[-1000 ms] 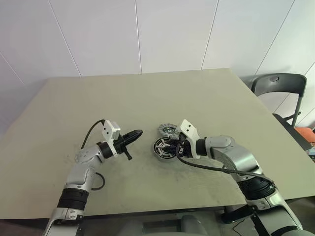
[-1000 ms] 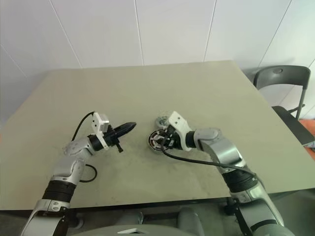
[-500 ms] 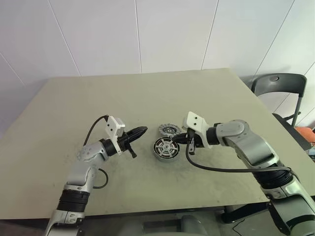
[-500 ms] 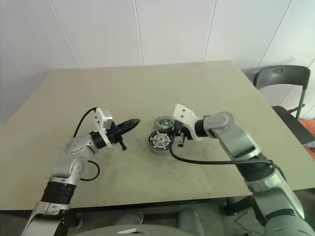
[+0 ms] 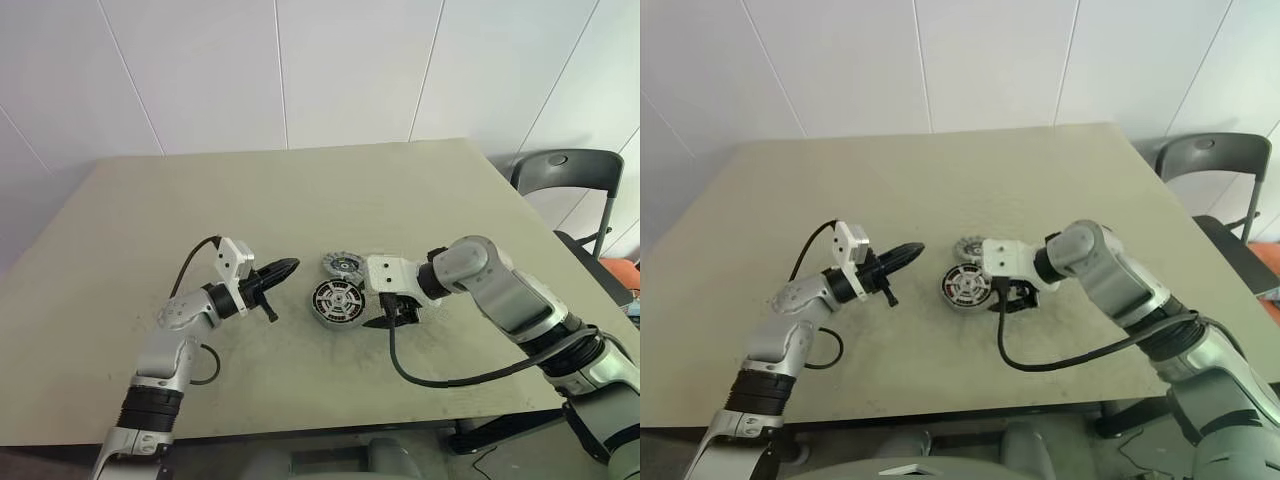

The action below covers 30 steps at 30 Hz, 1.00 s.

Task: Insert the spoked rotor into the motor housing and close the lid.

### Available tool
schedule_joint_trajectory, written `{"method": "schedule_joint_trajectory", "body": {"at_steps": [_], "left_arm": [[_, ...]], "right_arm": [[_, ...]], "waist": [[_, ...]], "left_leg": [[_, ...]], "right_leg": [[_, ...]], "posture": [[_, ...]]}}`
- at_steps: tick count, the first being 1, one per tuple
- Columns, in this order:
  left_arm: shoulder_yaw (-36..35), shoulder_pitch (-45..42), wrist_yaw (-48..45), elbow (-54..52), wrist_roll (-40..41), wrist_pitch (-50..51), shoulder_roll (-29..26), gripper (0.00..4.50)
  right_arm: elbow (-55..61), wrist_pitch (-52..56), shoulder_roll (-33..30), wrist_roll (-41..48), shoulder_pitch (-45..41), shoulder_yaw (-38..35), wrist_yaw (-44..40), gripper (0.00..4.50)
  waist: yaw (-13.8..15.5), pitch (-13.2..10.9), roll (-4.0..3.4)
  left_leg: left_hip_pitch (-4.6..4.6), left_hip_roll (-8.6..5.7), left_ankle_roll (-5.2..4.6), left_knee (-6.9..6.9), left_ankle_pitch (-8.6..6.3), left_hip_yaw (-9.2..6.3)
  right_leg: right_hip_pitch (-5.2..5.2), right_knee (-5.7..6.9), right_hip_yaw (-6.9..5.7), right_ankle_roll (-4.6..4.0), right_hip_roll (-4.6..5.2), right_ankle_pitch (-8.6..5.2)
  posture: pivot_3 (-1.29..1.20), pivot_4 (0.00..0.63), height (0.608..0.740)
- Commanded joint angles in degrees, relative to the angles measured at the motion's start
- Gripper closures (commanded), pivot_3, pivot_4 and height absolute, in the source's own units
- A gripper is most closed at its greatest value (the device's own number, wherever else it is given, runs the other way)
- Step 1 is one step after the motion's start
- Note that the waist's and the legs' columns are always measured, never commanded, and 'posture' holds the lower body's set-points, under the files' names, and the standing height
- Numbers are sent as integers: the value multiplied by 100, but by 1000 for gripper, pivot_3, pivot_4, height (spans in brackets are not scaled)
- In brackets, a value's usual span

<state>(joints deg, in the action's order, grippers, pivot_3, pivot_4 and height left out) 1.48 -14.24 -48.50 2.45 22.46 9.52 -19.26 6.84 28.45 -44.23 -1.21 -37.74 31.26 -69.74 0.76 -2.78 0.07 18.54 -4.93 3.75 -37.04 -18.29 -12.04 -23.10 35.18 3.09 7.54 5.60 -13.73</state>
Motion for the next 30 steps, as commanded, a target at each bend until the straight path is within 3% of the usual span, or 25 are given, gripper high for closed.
{"method": "schedule_joint_trajectory", "body": {"at_steps": [1,9,12,19,24,26,30], "left_arm": [[-4,-91,-21,-14,-48,-162,16,4500],[1,-58,-44,16,-87,-217,22,4500],[18,-36,-39,-11,-86,-213,34,4500],[6,-12,-52,7,-88,-231,34,4500],[-9,8,-74,66,-104,-290,28,4500],[-9,21,-67,56,-112,-300,27,4500],[11,31,-27,-22,-118,-257,38,4500]], "right_arm": [[-193,-209,146,-273,-151,35,68,921],[-504,-454,308,-679,-126,109,134,921],[-546,-524,335,-765,-113,100,109,1493],[-516,-570,404,-800,-147,52,-24,3762],[-467,-587,470,-803,-148,37,-99,3762],[-399,-557,496,-784,-128,43,-112,4375],[-313,-504,557,-791,-99,36,-88,4473]], "waist": [[0,0,0],[2,0,0],[2,0,0],[-1,0,0],[10,1,1],[3,1,1],[0,0,0]], "left_leg": [[0,0,0,0,0,0],[1,0,0,1,0,0],[1,0,0,0,0,0],[-1,0,0,0,0,0],[-1,-1,1,-4,1,-1],[-1,-1,1,-3,0,-1],[0,0,1,0,0,-1]], "right_leg": [[0,1,0,0,0,0],[-3,1,0,-1,0,1],[-2,1,1,-1,0,1],[-1,2,1,-1,0,1],[1,4,1,-1,0,1],[0,3,1,-1,0,1],[-2,3,1,-1,0,1]], "posture": [[0,0,740],[0,0,740],[0,0,740],[0,0,740],[0,0,740],[0,0,740],[0,0,740]]}}
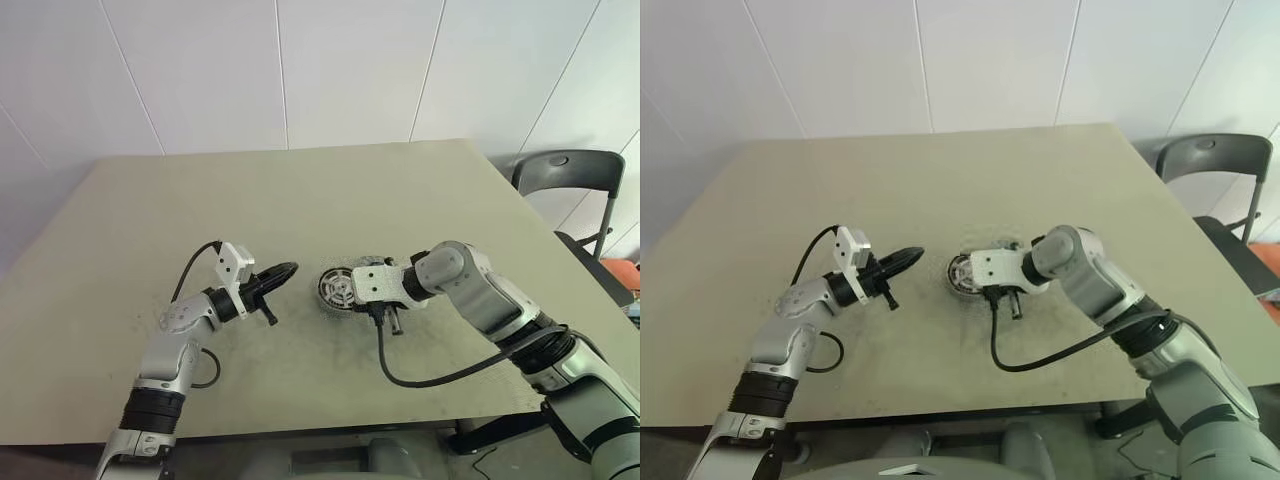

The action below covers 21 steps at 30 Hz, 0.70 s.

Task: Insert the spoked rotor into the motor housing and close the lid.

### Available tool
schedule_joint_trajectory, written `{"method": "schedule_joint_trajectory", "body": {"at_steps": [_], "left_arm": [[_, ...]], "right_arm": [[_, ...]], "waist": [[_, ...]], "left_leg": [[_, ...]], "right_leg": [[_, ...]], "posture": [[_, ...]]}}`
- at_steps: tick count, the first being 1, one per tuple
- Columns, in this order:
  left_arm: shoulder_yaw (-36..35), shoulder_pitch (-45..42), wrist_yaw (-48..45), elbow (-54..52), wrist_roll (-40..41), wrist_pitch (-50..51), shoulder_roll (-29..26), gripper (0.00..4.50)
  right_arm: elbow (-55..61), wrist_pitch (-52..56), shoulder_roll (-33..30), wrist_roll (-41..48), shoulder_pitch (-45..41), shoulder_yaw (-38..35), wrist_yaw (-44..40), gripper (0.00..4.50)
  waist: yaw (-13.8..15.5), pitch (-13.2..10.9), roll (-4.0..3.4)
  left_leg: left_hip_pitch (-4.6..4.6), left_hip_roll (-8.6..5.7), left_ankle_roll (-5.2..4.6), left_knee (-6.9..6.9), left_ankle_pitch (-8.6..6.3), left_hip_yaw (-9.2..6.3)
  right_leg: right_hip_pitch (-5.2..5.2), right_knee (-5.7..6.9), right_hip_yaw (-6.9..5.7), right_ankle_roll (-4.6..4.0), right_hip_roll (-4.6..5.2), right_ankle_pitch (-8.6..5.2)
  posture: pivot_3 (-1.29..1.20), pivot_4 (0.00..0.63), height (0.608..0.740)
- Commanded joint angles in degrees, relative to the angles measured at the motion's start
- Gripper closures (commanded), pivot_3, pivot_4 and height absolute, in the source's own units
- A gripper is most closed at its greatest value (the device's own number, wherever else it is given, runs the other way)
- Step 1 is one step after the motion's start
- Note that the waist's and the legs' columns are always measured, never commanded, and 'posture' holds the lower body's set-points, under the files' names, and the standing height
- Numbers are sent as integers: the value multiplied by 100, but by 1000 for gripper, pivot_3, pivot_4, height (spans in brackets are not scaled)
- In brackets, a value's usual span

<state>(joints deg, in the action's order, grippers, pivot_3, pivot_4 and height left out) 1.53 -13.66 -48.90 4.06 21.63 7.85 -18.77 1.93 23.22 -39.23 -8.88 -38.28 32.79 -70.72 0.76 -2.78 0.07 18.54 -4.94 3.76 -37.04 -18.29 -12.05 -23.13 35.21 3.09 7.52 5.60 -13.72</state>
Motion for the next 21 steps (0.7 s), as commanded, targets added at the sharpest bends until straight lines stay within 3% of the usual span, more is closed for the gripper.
{"method": "schedule_joint_trajectory", "body": {"at_steps": [1,21], "left_arm": [[14,-27,29,-211,-36,-72,-7,4500],[71,-89,208,-537,-87,216,10,4500]], "right_arm": [[198,36,71,-22,-39,-117,20,4473],[106,63,102,-187,56,-16,111,4473]], "waist": [[2,0,0],[0,0,0]], "left_leg": [[0,0,0,0,0,0],[-1,0,0,-1,0,0]], "right_leg": [[0,0,0,0,0,0],[2,0,0,0,0,0]], "posture": [[0,0,740],[0,0,740]]}}
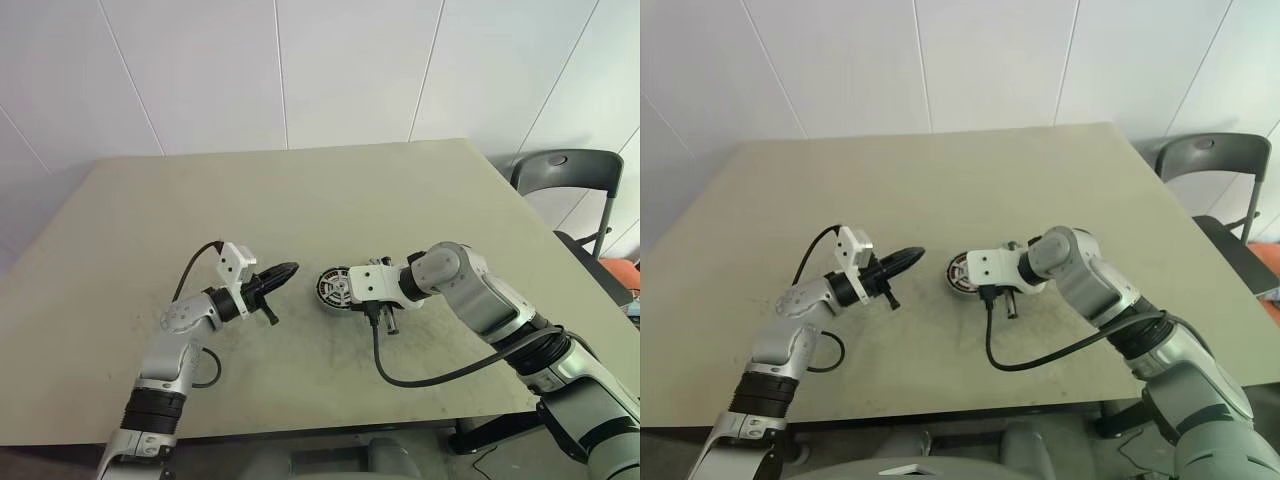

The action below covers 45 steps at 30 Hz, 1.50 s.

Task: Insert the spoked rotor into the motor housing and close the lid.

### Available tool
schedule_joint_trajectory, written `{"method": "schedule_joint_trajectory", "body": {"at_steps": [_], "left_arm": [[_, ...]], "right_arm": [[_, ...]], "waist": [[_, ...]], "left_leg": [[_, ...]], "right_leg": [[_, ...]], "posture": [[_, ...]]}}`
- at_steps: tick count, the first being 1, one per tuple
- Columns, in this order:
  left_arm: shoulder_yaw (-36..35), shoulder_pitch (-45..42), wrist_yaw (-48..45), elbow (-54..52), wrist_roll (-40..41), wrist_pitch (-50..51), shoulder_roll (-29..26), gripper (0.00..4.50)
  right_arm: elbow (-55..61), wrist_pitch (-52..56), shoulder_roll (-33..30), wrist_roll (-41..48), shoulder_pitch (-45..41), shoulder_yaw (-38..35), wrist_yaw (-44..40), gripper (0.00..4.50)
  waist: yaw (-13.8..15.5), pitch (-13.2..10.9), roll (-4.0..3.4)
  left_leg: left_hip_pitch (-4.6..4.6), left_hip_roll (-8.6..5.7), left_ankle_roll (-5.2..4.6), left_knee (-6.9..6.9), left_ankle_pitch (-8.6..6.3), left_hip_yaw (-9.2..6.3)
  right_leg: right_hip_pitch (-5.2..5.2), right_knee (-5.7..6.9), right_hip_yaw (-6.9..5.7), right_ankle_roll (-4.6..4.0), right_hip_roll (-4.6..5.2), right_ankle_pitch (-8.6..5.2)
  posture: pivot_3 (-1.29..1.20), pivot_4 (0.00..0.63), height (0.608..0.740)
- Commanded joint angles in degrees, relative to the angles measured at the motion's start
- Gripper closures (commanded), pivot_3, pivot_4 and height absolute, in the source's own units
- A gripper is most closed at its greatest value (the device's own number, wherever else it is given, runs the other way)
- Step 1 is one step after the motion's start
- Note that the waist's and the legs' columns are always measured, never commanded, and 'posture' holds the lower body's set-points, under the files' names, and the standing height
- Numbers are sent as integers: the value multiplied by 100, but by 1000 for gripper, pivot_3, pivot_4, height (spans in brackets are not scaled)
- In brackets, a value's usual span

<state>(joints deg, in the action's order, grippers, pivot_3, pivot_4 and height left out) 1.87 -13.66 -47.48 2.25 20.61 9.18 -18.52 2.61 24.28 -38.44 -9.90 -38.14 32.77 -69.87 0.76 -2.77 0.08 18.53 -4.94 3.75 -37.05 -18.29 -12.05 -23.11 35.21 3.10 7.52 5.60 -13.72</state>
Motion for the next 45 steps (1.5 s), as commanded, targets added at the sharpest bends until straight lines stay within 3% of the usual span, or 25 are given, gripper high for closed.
{"method": "schedule_joint_trajectory", "body": {"at_steps": [1,9,13,29,40,45], "left_arm": [[46,-94,105,-438,25,153,-18,4500],[49,-162,352,-1023,118,719,-66,4500],[20,-150,378,-1142,142,851,-108,4500],[60,-18,0,-713,125,341,-151,4500],[135,468,-1180,-1169,428,748,-1112,4500],[69,653,-723,-2087,501,1229,-1284,4500]], "right_arm": [[19,-50,35,-100,48,-8,35,4473],[-12,-80,74,-166,64,13,9,4473],[375,115,26,192,118,-86,-387,4473],[952,724,-5,759,42,-195,-657,4473],[668,966,21,907,336,-469,-87,4473],[685,1149,83,1048,449,-637,151,3273]], "waist": [[-1,0,0],[-3,0,0],[-1,0,0],[0,0,0],[0,-1,-2],[9,-2,-3]], "left_leg": [[-1,0,0,0,0,0],[-8,0,0,-2,0,0],[-8,0,1,-3,0,0],[8,0,0,0,-1,2],[6,1,0,-1,-1,4],[4,1,-1,-1,-1,2]], "right_leg": [[1,0,0,0,0,0],[6,4,0,1,0,0],[7,6,0,1,0,0],[-8,0,0,0,0,-1],[-8,2,0,0,0,-1],[-5,5,0,0,0,-2]], "posture": [[0,0,740],[0,0,740],[0,0,740],[0,0,740],[0,0,740],[0,0,740]]}}
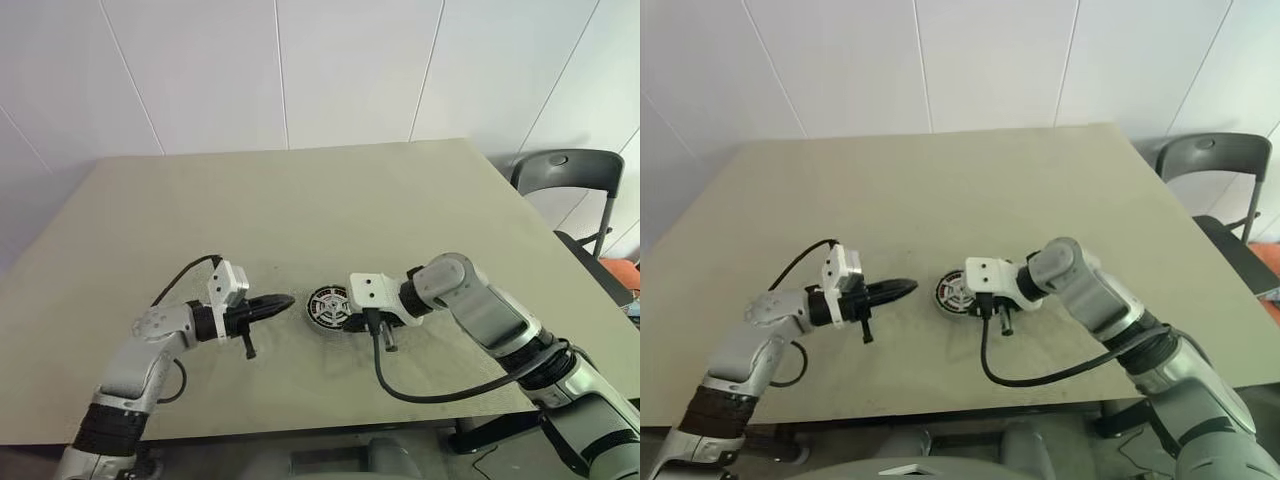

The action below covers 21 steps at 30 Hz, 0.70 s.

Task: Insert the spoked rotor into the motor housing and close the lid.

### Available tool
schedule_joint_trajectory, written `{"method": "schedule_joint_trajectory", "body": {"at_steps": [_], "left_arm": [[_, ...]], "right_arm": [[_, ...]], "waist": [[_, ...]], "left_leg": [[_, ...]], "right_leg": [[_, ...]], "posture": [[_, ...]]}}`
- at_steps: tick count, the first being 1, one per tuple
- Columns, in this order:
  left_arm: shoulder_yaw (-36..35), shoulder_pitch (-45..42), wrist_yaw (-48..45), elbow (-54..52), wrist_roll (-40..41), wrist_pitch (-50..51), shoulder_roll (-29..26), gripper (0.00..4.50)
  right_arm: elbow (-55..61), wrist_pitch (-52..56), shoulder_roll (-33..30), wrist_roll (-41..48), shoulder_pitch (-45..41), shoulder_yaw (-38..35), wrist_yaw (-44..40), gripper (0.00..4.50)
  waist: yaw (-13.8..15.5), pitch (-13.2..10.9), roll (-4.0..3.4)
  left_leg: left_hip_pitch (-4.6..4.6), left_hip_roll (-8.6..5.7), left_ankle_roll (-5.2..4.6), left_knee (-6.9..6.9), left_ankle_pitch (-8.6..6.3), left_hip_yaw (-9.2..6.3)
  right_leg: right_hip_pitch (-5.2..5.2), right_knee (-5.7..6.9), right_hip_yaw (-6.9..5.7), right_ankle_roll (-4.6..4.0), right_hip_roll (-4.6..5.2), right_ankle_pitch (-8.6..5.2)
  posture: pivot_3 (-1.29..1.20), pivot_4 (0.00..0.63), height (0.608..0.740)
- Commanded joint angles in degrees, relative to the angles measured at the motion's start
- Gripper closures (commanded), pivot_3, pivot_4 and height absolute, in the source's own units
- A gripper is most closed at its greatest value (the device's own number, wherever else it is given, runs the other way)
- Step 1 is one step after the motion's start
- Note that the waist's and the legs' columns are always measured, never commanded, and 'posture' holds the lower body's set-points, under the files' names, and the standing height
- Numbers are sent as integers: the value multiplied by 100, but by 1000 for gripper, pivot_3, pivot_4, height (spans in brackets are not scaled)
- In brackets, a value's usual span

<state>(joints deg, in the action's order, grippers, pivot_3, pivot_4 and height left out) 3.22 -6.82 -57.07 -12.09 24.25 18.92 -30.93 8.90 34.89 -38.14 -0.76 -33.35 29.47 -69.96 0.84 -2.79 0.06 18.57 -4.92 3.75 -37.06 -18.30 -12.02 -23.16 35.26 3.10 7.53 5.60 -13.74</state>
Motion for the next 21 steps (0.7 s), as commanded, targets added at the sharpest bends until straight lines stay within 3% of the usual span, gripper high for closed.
{"method": "schedule_joint_trajectory", "body": {"at_steps": [1,5,9,15,21], "left_arm": [[-68,-6,333,-847,181,384,-52,4500],[-36,104,782,-1669,347,950,-47,4500],[-15,107,1069,-2036,447,1278,-40,4500],[13,23,1165,-1963,454,1315,-39,4500],[40,-60,1061,-1613,361,1093,-26,4500]], "right_arm": [[79,138,69,194,-15,-366,182,2932],[334,972,253,895,-6,-972,276,1625],[725,2429,369,1832,209,-1702,458,1625],[1047,5459,624,3188,772,-2921,967,1625],[143,5761,592,4839,1208,-3502,2515,1625]], "waist": [[-5,-1,-1],[-16,-1,-1],[-1,-1,-2],[15,-2,-4],[-15,-5,-7]], "left_leg": [[-1,0,0,0,0,0],[-1,2,0,4,0,1],[0,5,0,7,-1,0],[0,3,-3,3,-2,6],[-6,7,-5,3,-3,24]], "right_leg": [[1,0,0,0,0,0],[-2,1,2,0,0,1],[-4,1,1,-2,0,1],[0,-4,2,-3,0,0],[0,-4,7,-2,0,-1]], "posture": [[0,0,740],[0,0,740],[0,0,740],[0,0,740],[0,0,740]]}}
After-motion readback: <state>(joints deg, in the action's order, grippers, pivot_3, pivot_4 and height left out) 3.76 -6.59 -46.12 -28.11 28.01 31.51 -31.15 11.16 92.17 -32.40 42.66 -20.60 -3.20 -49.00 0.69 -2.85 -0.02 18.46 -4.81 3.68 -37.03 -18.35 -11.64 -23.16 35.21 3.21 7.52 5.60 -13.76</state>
